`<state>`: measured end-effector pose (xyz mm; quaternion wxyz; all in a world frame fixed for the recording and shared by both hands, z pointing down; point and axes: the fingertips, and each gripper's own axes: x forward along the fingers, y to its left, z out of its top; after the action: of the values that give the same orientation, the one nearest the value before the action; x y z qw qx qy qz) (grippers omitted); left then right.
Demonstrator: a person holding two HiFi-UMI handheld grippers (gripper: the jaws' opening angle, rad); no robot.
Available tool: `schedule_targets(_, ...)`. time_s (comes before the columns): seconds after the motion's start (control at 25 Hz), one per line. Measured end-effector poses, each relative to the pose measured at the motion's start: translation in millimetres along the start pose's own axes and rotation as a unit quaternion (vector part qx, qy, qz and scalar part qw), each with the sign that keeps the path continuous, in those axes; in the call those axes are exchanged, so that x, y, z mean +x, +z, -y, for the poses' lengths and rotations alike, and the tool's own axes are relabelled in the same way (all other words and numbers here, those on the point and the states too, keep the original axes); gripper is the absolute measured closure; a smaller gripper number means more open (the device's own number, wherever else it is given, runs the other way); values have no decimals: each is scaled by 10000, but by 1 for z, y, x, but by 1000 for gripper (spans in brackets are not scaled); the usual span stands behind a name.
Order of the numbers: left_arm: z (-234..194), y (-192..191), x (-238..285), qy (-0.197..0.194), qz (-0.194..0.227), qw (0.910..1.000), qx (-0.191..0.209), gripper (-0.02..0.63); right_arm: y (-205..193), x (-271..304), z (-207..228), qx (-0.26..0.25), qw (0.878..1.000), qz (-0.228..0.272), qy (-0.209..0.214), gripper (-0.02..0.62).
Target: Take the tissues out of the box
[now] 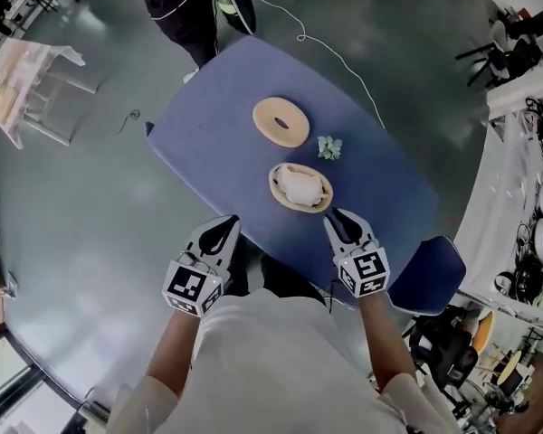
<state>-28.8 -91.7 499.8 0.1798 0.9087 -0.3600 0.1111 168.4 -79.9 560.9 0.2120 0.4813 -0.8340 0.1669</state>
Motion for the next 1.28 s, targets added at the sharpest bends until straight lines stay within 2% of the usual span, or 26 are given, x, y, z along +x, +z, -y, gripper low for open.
schedule_targets(0.32, 6, -21, 27, 377, -218, 9988, -207, 598, -43, 58, 27, -512, 9951, -596, 597, 499)
schedule_targets(0.52, 5, -32, 39, 497, -355, 9976, -324, 598, -77, 96, 33, -999, 9846, -1118, 904, 499)
schedule_targets(0.84, -9, -55, 46, 834, -474, 9938, -567, 598, -145, 147, 38, -1548, 9584, -2004, 1316, 493)
schedule_targets(1.04, -17, -62, 52, 946, -494, 9924, -611, 598, -164, 171, 42, -1811, 9424, -2408, 1451, 480)
schedule_targets(1.28, -34, -74, 44, 1116, -572, 9891, -772, 598, -188, 193, 38, -2506, 9079, -2931, 1645, 457)
